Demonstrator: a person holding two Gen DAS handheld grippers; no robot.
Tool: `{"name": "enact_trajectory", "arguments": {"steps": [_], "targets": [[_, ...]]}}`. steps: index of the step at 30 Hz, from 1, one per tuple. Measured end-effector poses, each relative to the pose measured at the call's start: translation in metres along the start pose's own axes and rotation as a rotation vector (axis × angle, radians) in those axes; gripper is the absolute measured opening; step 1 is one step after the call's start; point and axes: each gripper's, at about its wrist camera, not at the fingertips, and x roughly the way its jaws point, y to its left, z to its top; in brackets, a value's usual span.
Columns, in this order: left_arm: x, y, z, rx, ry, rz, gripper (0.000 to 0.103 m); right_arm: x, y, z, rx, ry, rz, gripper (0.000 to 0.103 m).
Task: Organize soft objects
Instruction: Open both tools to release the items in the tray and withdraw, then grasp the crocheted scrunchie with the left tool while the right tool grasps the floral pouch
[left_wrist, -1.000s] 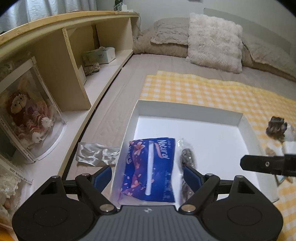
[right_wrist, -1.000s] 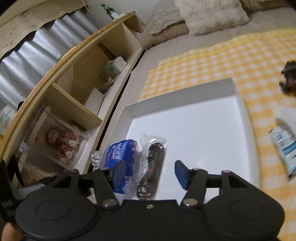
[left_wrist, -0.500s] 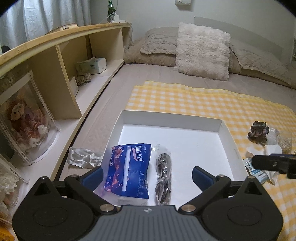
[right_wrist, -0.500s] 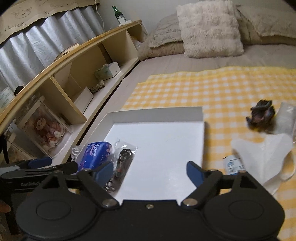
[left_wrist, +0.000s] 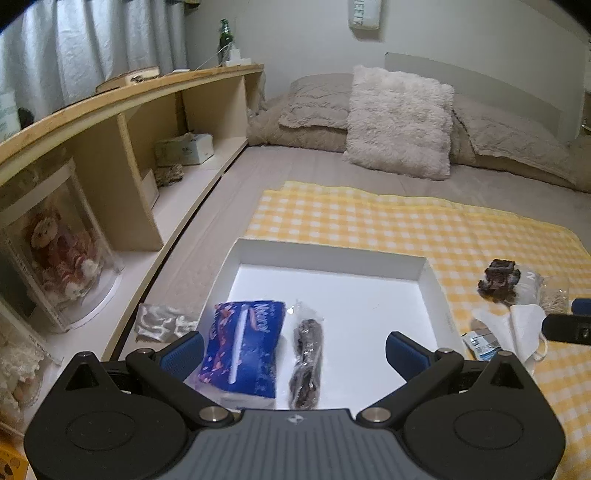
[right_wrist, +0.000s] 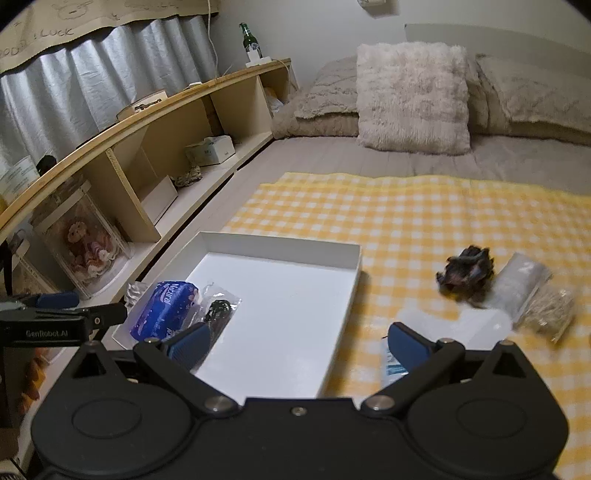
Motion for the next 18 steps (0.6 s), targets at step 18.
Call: {"name": "enact_trajectory", "arguments": {"steps": [18], "targets": [[0.019, -0.097, 0.038, 0.066, -0.056, -0.143, 0.103, -0.033, -0.103, 0.009, 0.050, -0.072, -0.179, 0.103]]}}
